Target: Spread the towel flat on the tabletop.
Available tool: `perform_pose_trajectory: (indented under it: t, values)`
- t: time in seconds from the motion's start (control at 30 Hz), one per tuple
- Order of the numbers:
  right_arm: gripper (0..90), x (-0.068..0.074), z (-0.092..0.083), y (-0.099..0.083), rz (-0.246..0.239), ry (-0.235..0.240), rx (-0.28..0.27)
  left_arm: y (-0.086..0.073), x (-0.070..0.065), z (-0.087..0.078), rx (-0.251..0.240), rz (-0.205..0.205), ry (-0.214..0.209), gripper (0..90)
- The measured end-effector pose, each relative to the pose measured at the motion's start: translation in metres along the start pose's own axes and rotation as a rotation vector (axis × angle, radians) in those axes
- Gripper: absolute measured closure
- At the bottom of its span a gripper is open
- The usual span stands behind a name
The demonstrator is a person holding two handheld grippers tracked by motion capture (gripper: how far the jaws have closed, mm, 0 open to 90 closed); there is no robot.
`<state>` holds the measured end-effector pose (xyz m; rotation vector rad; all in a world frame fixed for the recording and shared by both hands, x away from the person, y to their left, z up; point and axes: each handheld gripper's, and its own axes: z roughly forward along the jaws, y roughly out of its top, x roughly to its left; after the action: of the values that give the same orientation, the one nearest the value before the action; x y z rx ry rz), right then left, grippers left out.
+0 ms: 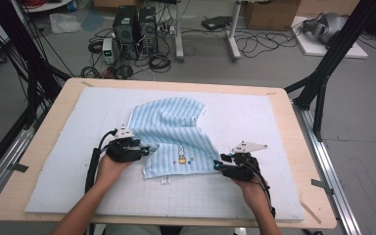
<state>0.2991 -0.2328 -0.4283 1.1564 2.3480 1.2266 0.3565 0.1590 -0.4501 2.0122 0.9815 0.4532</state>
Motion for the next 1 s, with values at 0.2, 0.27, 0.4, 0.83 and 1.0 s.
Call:
perform_pose_trajectory:
  t: [0.2,0.27,0.4,0.83,1.0]
  values:
    - [58.2,0.000,0.002,-0.001,-0.009,0.003,0.008,0.008,0.007,0.005,0.002,0.087,0.061,85.4]
    - [58.2,0.001,0.002,0.000,-0.010,0.008,0.006,0.010,0.014,0.004,-0.011,0.058,0.086,85.7]
    - [58.2,0.002,0.003,0.000,-0.015,0.011,0.009,0.011,0.035,0.003,-0.005,0.007,0.136,85.7]
    - [52.9,0.002,0.014,0.011,0.007,-0.024,-0.041,0.001,0.051,-0.025,-0.067,-0.176,0.080,43.8]
    - [62.2,0.003,0.031,0.016,-0.010,-0.051,-0.023,-0.014,0.046,-0.033,-0.080,-0.186,-0.037,44.1]
